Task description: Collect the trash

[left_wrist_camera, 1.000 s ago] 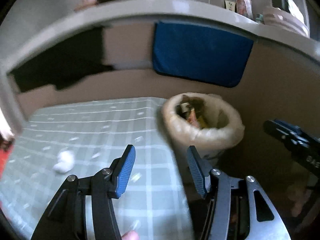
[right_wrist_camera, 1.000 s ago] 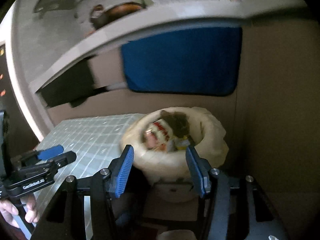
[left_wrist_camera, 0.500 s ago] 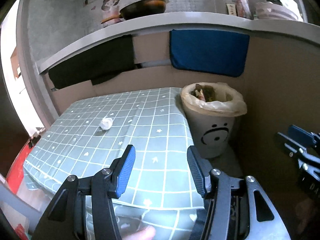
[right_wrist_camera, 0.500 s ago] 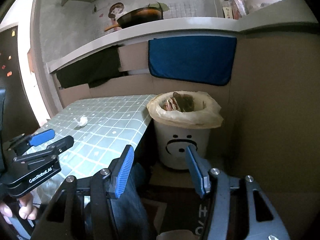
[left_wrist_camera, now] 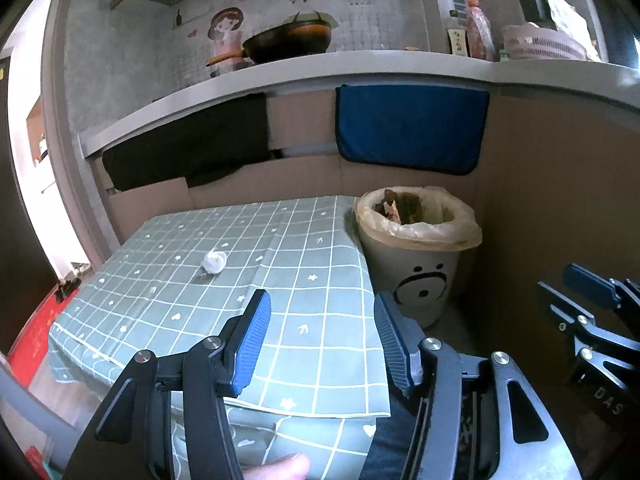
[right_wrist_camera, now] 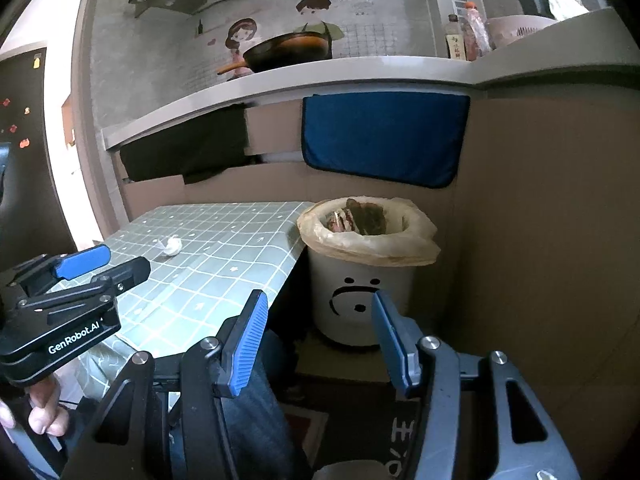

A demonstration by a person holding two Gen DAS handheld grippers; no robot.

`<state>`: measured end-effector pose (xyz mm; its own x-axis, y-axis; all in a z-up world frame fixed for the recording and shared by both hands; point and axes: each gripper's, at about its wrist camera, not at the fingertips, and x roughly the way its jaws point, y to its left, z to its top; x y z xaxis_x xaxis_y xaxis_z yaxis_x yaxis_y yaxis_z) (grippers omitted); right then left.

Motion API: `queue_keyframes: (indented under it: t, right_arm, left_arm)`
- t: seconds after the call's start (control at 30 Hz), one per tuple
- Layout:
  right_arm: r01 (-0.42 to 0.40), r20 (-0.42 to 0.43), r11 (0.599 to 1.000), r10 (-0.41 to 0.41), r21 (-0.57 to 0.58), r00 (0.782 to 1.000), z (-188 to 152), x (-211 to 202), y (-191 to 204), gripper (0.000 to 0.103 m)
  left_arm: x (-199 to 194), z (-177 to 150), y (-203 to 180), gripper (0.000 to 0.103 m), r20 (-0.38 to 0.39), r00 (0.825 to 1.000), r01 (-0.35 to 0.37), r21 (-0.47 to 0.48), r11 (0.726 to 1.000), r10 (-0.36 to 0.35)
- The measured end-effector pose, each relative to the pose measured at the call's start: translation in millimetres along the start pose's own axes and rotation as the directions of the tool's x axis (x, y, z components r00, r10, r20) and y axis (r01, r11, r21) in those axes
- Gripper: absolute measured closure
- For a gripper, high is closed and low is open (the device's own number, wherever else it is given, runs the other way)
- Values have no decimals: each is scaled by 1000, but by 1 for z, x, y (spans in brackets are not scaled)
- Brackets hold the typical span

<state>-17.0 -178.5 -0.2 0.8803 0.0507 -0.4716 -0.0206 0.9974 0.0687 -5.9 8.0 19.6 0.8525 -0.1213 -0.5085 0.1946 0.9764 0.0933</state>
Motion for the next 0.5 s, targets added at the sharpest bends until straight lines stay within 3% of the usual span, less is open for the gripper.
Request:
queue_keyframes:
  t: [0.5]
  right_arm:
    - [-2,20,1000,2,-1,1000,0,-6,7,51]
  left_arm:
    - [-5,1,5,48,19,1000,2,-29,1000,-1]
